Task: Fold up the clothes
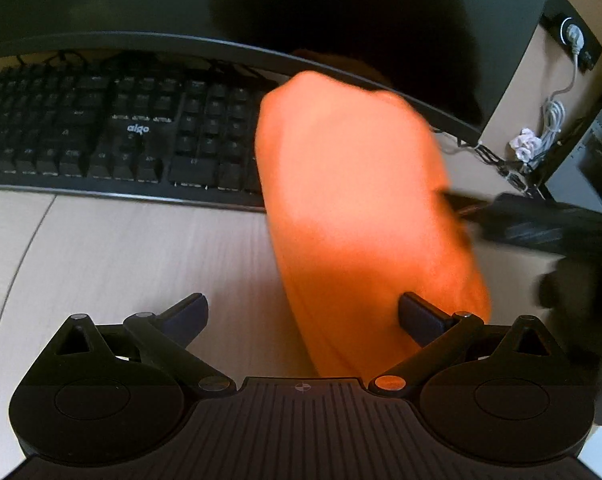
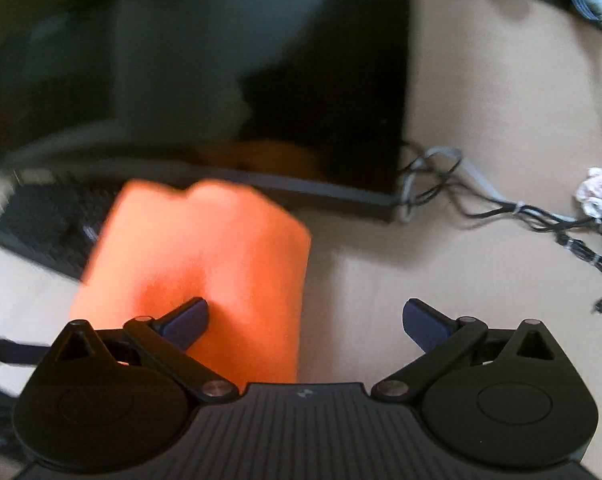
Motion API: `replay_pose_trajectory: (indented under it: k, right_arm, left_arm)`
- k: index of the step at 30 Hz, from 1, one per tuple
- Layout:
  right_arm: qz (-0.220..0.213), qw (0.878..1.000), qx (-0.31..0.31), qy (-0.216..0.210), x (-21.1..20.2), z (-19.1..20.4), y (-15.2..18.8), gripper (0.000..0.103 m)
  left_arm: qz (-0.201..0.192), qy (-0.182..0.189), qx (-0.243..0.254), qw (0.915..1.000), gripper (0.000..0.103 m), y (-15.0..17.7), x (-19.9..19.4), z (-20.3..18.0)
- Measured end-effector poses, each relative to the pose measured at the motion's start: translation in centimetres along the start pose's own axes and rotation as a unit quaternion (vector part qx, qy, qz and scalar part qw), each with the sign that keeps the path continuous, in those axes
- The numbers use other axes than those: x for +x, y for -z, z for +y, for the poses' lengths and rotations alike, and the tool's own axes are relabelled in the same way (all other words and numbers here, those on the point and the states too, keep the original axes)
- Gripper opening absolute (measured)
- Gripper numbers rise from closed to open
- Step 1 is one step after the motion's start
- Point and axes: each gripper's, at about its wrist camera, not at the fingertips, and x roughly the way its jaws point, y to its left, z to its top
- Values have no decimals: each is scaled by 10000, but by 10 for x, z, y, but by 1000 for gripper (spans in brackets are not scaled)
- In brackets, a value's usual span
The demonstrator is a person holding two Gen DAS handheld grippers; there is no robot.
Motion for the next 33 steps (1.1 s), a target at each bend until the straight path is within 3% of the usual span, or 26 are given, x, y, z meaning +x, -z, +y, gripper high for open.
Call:
replay_pose_trajectory:
  k: [3, 8, 12, 17, 22, 25, 28, 33]
  right_arm:
    - [5, 9998, 124, 148, 6, 6, 8, 103]
    - [-254, 9989, 304, 246, -44, 3, 28, 103]
    - [-201, 9990, -60, 400, -42, 5, 37, 103]
    - [-134, 9968, -514, 591, -39, 8, 49, 103]
    - [-74, 9927, -945, 751, -37, 10, 60, 103]
    - [-125, 9956, -850, 362, -49, -2, 56, 103]
    - [-126, 9977, -595, -309, -62, -3, 50, 103]
    - [-6, 9958, -825, -387, -53, 17, 42, 103]
  left_arm:
    - [16, 63, 72, 10000, 103, -2, 2, 2]
    - [-6, 164, 53, 9999, 103, -2, 3, 6]
    - [-73, 183, 42, 9998, 103, -4, -8, 7]
    - [-741, 459, 124, 9961, 103, -34, -43, 0]
    - [-693, 754, -119, 9947, 103, -58, -11, -12]
    - [-635, 930, -277, 9933, 103, -73, 11, -20]
    - [-591, 1004, -394, 9924, 103, -84, 29, -26]
    - [-624, 934, -735, 9910, 103, -79, 6, -17]
